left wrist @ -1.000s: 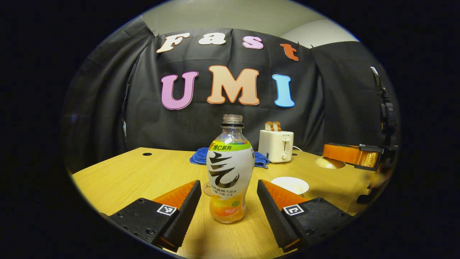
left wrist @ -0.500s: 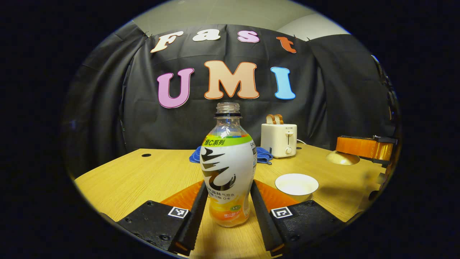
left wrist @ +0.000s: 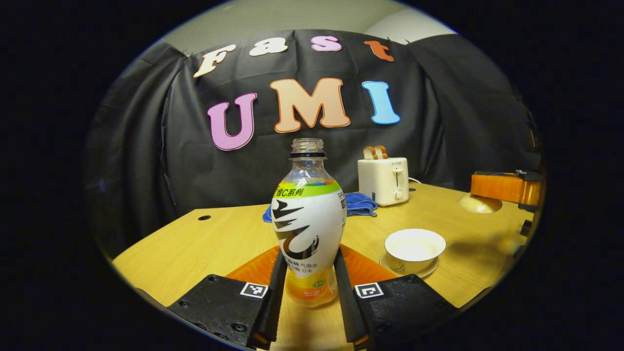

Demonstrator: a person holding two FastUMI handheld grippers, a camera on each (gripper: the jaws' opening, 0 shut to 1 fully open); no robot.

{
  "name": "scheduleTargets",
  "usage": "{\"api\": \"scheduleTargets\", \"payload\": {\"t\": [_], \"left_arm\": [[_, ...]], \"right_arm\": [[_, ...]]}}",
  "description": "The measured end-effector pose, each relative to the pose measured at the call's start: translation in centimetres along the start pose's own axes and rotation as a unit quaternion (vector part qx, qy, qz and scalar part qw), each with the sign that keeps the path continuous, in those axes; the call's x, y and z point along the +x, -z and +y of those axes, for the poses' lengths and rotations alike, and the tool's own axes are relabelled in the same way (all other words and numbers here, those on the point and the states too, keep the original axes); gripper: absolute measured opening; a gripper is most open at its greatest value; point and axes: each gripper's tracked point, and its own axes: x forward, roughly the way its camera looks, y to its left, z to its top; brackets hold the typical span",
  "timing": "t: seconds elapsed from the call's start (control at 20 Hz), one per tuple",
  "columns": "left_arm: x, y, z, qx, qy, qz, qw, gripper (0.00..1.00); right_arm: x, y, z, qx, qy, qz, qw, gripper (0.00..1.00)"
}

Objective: Open the teacup lid with one hand, grasp the water bottle and pour water into the teacup with the other hand; after pouring, place the water bottle on the coaster and then close the teacup lid.

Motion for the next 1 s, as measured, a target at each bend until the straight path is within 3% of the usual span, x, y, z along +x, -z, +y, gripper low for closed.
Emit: {"api": "scheduleTargets", "payload": {"t": [0.3, 0.5, 1.0], "left_arm": [[0.3, -1.0, 2.1, 0.088, -0.031, 0.008, 0.996, 0.49], [0.5, -1.2, 2.6, 0.173, -0.033, 0.014, 0.984, 0.49], [0.8, 0.8, 1.3, 0.370, -0.008, 0.047, 0.928, 0.50]], "right_arm": [[0.1, 0.6, -1.1, 0.000, 0.007, 0.007, 1.000, 0.26], [0.0, 0.8, -1.7, 0.002, 0.013, 0.008, 1.000, 0.27], [-0.1, 1.5, -2.3, 0.000, 0.016, 0.016, 1.000, 0.26]]}}
